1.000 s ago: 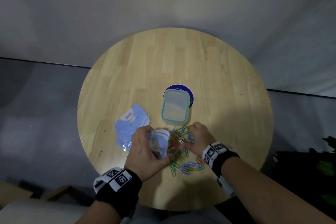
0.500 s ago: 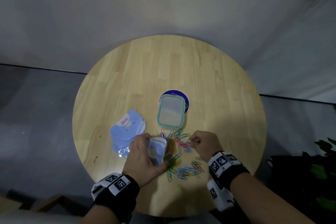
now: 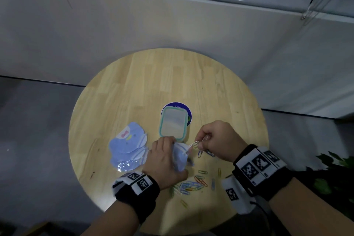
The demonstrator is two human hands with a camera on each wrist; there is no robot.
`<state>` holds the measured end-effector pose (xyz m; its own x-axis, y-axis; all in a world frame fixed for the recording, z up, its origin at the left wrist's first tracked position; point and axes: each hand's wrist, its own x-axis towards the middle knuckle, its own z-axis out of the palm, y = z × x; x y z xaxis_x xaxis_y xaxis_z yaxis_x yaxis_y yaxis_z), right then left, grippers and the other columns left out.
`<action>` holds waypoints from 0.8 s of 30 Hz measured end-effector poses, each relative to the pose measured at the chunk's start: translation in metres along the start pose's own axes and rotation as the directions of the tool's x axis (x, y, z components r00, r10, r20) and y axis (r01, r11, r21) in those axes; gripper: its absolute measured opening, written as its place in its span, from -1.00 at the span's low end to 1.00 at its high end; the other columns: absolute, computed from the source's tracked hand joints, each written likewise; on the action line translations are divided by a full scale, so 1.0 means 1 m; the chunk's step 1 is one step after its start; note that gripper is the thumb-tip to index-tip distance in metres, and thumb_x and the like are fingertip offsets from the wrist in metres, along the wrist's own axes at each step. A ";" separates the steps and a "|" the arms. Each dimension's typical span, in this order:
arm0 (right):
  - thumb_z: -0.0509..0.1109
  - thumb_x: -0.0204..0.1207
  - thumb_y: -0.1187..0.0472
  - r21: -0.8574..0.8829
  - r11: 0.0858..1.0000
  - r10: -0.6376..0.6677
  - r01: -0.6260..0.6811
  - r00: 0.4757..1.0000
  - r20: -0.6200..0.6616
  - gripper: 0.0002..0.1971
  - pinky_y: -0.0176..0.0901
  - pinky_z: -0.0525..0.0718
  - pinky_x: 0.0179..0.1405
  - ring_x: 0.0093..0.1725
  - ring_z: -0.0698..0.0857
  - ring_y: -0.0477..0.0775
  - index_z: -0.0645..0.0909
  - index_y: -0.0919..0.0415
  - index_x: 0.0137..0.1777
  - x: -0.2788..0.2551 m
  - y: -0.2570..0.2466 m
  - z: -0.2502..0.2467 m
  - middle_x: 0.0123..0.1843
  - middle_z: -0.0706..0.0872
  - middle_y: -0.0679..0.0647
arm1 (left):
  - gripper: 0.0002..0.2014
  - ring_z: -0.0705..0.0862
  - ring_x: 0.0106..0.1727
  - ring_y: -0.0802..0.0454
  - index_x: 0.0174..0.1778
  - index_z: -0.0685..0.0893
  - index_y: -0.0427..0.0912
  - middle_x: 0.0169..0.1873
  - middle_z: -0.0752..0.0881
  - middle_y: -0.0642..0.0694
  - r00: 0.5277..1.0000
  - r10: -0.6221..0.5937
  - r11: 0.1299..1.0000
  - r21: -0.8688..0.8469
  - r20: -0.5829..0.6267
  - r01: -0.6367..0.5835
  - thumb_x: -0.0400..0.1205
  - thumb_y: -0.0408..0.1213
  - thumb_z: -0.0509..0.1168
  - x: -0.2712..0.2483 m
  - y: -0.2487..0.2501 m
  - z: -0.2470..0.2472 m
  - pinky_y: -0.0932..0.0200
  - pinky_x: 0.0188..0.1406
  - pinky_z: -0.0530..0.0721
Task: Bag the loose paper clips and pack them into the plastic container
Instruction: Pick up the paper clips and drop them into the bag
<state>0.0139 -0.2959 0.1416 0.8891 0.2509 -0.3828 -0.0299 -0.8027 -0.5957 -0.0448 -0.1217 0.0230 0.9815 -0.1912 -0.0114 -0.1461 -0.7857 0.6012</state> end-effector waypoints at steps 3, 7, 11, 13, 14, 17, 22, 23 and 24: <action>0.53 0.26 0.38 0.027 1.000 -0.006 0.007 1.000 -0.009 -0.88 -0.46 0.41 -0.48 -0.45 0.53 -0.24 0.78 0.24 -0.21 0.003 -0.007 0.004 -0.50 0.57 -0.19 | -0.21 0.49 -0.02 -0.11 0.20 0.33 -0.10 -0.03 0.45 -0.04 0.998 0.002 0.999 -0.046 -0.055 -0.005 0.09 0.14 0.37 -0.001 0.017 -0.002 -0.01 -0.10 0.56; 0.55 0.25 0.38 0.100 0.994 0.049 -0.044 0.997 -0.052 -0.88 -0.43 0.47 -0.46 -0.44 0.57 -0.13 0.75 0.22 -0.22 0.005 -0.013 0.019 -0.47 0.62 -0.07 | -0.30 0.44 -0.03 -0.06 0.16 0.31 -0.06 -0.05 0.36 0.05 0.989 -0.051 0.989 -0.143 -0.141 0.030 0.15 0.07 0.37 0.001 0.038 -0.003 0.02 -0.13 0.55; 0.43 0.35 0.39 0.260 0.966 0.046 -0.014 0.992 -0.118 -0.88 -0.18 0.67 -0.27 -0.36 0.69 0.04 0.63 0.15 -0.22 -0.003 -0.017 0.033 -0.38 0.74 0.11 | -0.27 0.45 0.05 -0.04 0.20 0.33 -0.09 -0.01 0.37 0.06 0.979 -0.117 0.973 -0.216 -0.169 0.080 0.14 0.06 0.38 0.004 0.043 -0.009 0.11 -0.05 0.49; 0.35 0.43 0.41 0.397 0.917 0.058 0.034 0.975 -0.216 -0.88 -0.11 0.73 -0.28 -0.34 0.75 0.11 0.60 0.19 -0.24 -0.008 -0.014 0.030 -0.35 0.78 0.19 | -0.23 0.46 0.06 -0.03 0.21 0.33 -0.12 -0.01 0.37 0.06 0.972 -0.145 0.963 -0.250 -0.185 0.096 0.12 0.01 0.46 0.001 0.039 -0.011 0.16 -0.01 0.46; 0.31 0.46 0.44 0.487 0.873 0.100 0.043 0.959 -0.265 -0.85 -0.11 0.74 -0.34 -0.36 0.76 0.14 0.59 0.21 -0.24 -0.009 -0.008 0.026 -0.34 0.77 0.24 | -0.21 0.46 0.07 -0.03 0.21 0.33 -0.14 -0.01 0.38 0.05 0.967 -0.154 0.962 -0.254 -0.201 0.100 0.11 -0.01 0.49 -0.001 0.036 -0.012 0.19 0.01 0.43; 0.34 0.45 0.47 0.585 0.808 0.264 -0.064 0.928 -0.264 -0.90 -0.16 0.67 -0.52 -0.46 0.67 0.14 0.55 0.29 -0.21 -0.015 0.026 0.020 -0.33 0.66 0.30 | -0.19 0.49 0.08 -0.04 0.22 0.32 -0.13 0.00 0.43 -0.03 0.955 -0.232 0.935 -0.312 -0.185 0.167 0.12 0.10 0.48 -0.010 0.023 -0.013 0.12 0.05 0.49; 0.66 0.20 0.08 -0.041 0.896 0.444 -0.442 0.892 0.081 -0.44 -0.04 0.63 -0.07 0.02 0.65 0.21 0.51 0.21 0.13 -0.029 0.103 0.079 0.10 0.63 0.22 | -0.27 0.66 -0.08 -0.07 0.10 0.24 0.10 -0.04 0.57 -0.13 0.921 -0.379 0.820 -0.494 -0.090 0.289 0.15 0.20 0.47 -0.032 0.005 -0.014 -0.02 -0.12 0.68; 0.68 0.17 0.04 -0.069 0.897 0.442 -0.437 0.888 0.125 -0.29 -0.05 0.60 0.02 0.17 0.60 0.23 0.45 0.22 0.26 -0.031 0.109 0.094 0.24 0.55 0.22 | -0.28 0.67 -0.13 -0.04 0.08 0.24 0.09 -0.07 0.59 -0.13 0.917 -0.390 0.800 -0.522 -0.080 0.295 0.15 0.20 0.47 -0.036 0.005 -0.015 0.05 -0.19 0.68; 0.69 0.14 0.01 -0.065 0.902 0.431 -0.426 0.890 0.151 -0.17 -0.03 0.59 0.13 0.28 0.53 0.26 0.37 0.22 0.36 -0.032 0.111 0.107 0.34 0.45 0.22 | -0.29 0.67 -0.18 -0.01 0.07 0.24 0.09 -0.09 0.58 -0.13 0.922 -0.381 0.802 -0.520 -0.063 0.295 0.16 0.19 0.48 -0.040 0.005 -0.016 0.09 -0.24 0.67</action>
<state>-0.0673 -0.3351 0.0120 0.7089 -0.0407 -0.7041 -0.3758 -0.8666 -0.3283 -0.0829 -0.1085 0.0395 0.9688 0.1603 -0.1890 0.2373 -0.3806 0.8938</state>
